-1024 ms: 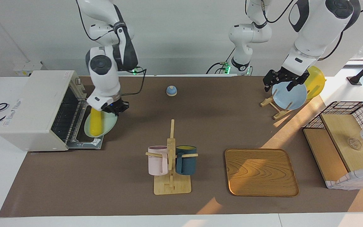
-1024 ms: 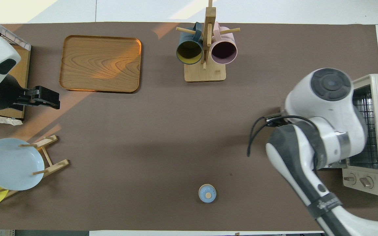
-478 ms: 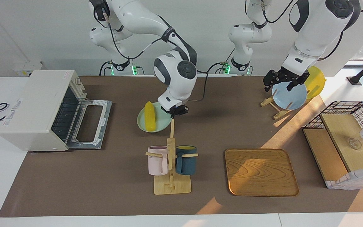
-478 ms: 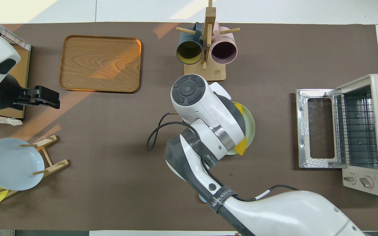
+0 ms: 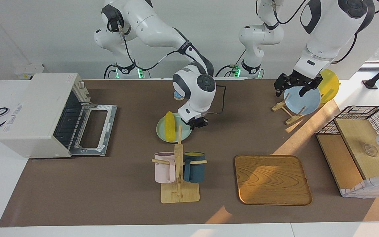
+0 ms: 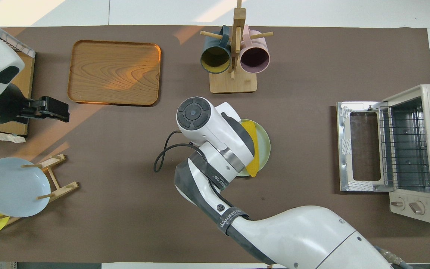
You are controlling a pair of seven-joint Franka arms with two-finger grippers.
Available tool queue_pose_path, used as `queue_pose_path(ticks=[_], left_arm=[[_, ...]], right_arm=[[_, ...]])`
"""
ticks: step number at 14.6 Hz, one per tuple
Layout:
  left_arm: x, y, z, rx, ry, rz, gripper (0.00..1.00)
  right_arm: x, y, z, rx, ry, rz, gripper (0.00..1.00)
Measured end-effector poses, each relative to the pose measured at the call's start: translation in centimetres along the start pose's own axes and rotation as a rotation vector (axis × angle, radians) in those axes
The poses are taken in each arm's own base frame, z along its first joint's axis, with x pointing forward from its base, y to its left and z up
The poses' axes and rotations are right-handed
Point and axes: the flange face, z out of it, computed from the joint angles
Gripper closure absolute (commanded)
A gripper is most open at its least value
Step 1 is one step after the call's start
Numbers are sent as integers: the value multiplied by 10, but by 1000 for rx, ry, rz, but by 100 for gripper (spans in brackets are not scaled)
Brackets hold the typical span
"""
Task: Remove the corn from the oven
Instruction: 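Pull the plate with the corn out of the oven toward the table center, then lower the plate onto the table with the right gripper while the left gripper approaches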
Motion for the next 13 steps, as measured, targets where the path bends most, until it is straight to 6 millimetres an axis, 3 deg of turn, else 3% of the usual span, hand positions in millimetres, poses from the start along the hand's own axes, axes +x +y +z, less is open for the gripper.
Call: queue_pose_path(ticks=[1,4,5,6,7,8,10,13], left_arm=[[1,1,1,-1,5,1,0],[2,3,4,-1,10,4,0],[2,4,5,-2,13,6,0],[2,6,6,-2,18,11,0],[2,11,7,-2,20,19,0],[2,17,10,-2,22,30,0],[1,32,18,-3,29,51,0],[-3,71,36,-9,44,70,0]], right_arm=[[2,-1,-5,16,-1,10,55],[13,5,-25,45,23,26,59],[19,12,-31,41,28,20,65],[28,25,-37,23,29,-2,78],[38,42,-43,-8,23,-31,94],[48,63,-51,-39,13,-56,100],[67,111,-62,-76,-13,-83,100],[83,188,-43,-114,-62,-93,100]])
